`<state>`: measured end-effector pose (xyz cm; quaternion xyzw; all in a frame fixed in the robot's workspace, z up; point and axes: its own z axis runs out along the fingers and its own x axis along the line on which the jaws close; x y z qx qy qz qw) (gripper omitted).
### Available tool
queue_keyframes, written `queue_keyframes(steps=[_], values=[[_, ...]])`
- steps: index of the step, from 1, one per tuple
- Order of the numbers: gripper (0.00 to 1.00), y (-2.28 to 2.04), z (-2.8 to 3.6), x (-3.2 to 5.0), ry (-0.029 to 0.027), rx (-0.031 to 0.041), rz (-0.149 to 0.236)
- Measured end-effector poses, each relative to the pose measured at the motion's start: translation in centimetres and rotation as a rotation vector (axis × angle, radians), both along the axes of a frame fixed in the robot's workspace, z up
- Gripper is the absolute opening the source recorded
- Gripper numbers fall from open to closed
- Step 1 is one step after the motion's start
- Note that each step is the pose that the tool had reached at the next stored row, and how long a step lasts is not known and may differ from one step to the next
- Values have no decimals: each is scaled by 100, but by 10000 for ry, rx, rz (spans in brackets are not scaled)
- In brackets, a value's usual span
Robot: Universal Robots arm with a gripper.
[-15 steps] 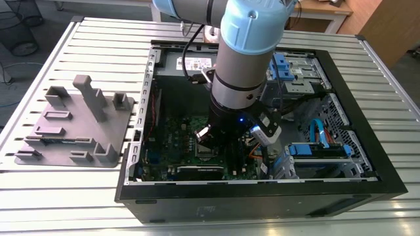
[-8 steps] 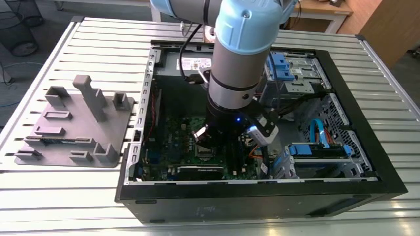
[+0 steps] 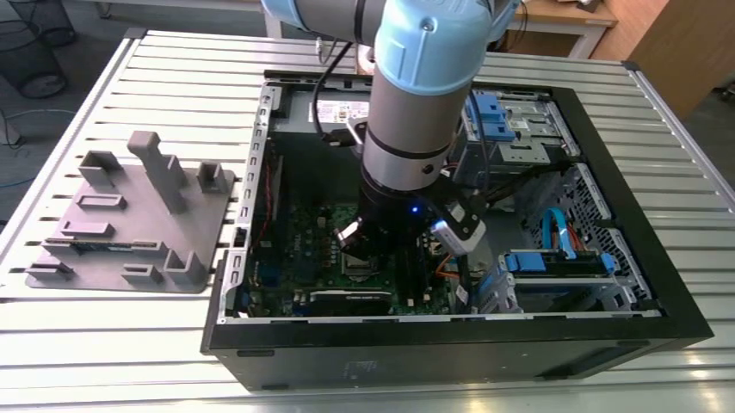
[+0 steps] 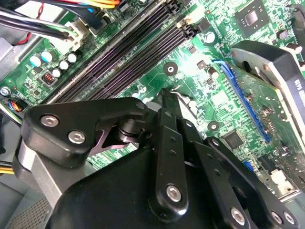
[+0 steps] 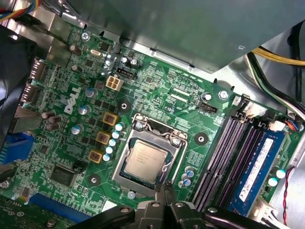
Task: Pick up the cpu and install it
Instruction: 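Install the first cpu locking lever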
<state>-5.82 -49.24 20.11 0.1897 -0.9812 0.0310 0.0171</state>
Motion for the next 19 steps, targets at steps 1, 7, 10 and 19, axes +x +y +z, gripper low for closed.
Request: queue_keyframes(steps=[1, 7, 10, 19], values=[[11, -1, -1, 5, 0, 0, -31], [11, -20, -28, 37, 0, 1, -183], [11, -32, -41, 59, -1, 1, -230], [11, -41, -101, 106, 0, -2, -345]])
